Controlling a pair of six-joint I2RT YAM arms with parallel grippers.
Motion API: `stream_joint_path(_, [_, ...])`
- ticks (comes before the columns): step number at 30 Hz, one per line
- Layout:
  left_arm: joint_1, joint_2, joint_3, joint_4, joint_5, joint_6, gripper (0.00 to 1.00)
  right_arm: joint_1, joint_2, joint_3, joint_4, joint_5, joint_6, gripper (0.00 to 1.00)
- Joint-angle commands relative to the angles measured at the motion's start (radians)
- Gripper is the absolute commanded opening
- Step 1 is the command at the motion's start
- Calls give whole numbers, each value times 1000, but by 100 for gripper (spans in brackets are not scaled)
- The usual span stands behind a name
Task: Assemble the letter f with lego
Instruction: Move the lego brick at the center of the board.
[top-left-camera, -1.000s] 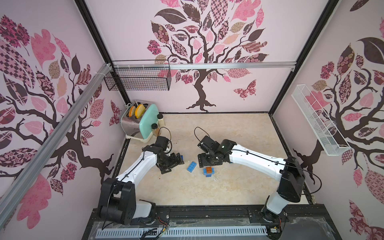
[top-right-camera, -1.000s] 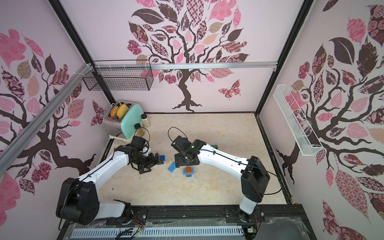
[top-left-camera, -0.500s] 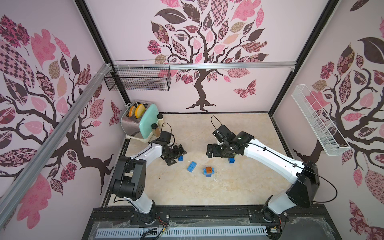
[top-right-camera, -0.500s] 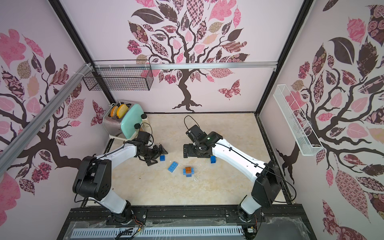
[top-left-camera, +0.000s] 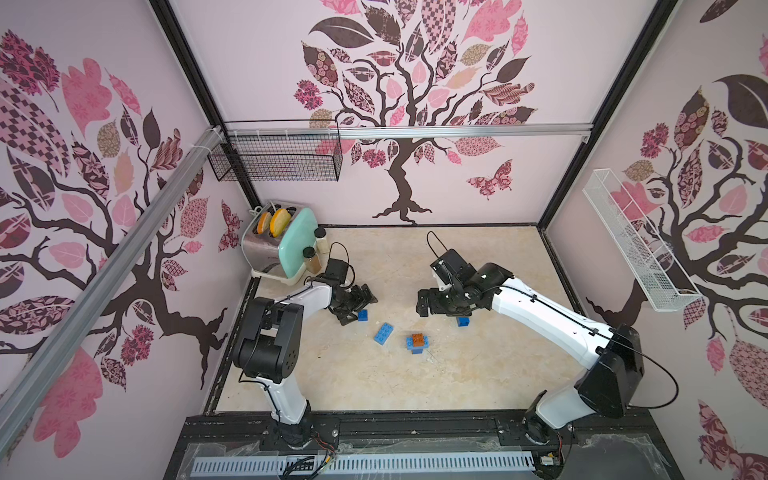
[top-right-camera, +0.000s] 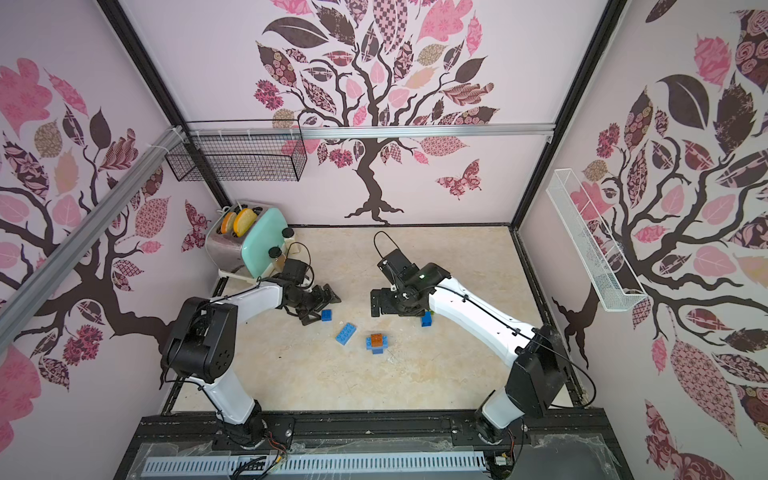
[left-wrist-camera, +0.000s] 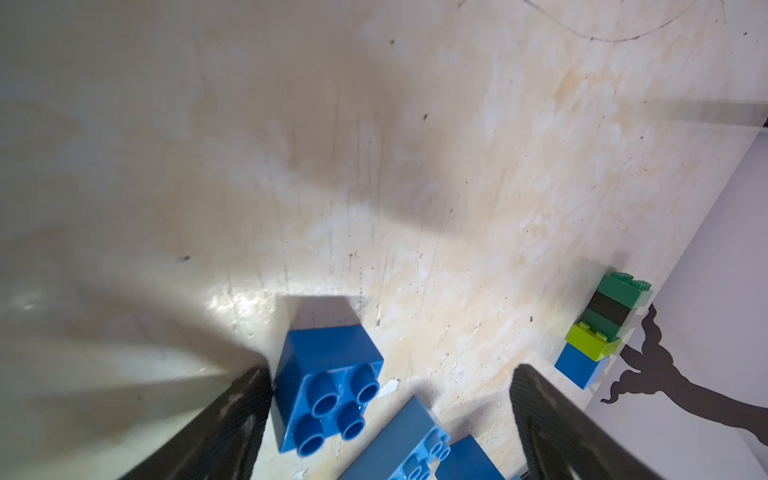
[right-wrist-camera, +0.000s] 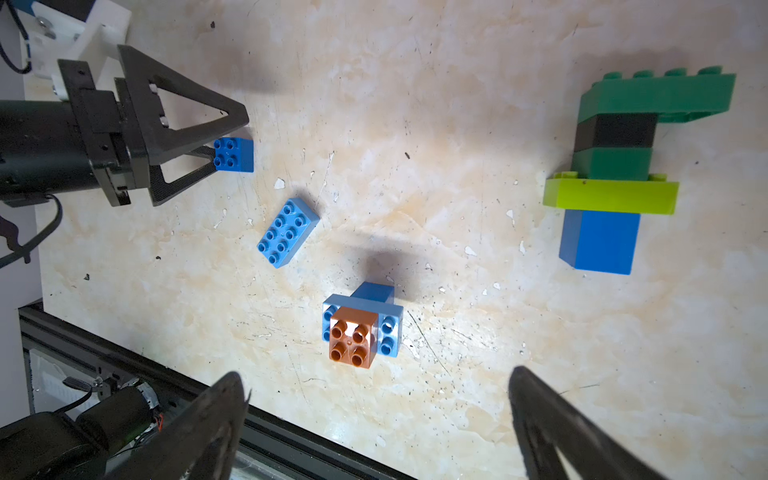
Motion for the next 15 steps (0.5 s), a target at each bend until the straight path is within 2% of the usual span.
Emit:
stream_joint_path(1, [-33, 48, 9, -1, -27, 13, 94, -8, -22, -9, -15, -12, -14, 99])
stream_joint_path(11, [-191, 126, 148, -11, -45, -46, 93, -48, 10, -18, 0, -25, -13, 99])
stream_joint_path(15, [-210, 163, 201, -16, -62, -46, 94, -53, 53, -11, 7, -25, -30, 100])
